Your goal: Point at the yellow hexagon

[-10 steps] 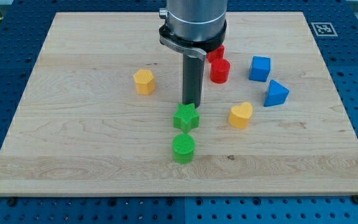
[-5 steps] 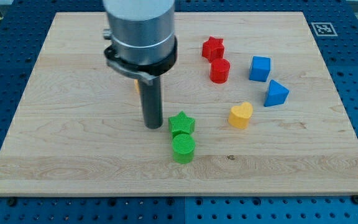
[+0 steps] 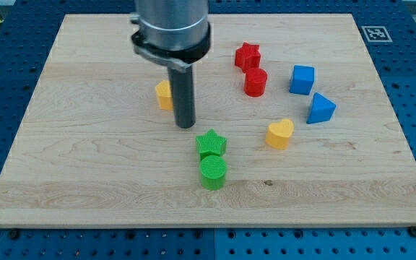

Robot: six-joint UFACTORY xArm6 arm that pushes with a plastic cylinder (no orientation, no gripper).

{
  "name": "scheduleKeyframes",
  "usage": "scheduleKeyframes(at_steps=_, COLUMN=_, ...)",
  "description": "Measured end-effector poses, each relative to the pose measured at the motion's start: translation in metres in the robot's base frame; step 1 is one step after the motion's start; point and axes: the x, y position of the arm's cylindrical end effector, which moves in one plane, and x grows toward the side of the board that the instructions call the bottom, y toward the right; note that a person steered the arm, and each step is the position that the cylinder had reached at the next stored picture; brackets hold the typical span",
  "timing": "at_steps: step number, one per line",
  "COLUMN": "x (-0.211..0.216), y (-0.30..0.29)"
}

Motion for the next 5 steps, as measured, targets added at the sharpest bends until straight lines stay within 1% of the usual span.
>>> scheduleKeyframes(at_steps=1, x=-0.014, y=0.023)
scheduleKeyframes(at_steps=3, x=-0.014, y=0.025)
scheduleKeyframes(at_steps=4, x=-0.032, y=0.016)
scheduleKeyframes(at_steps=5, x=-0.061, y=0.001)
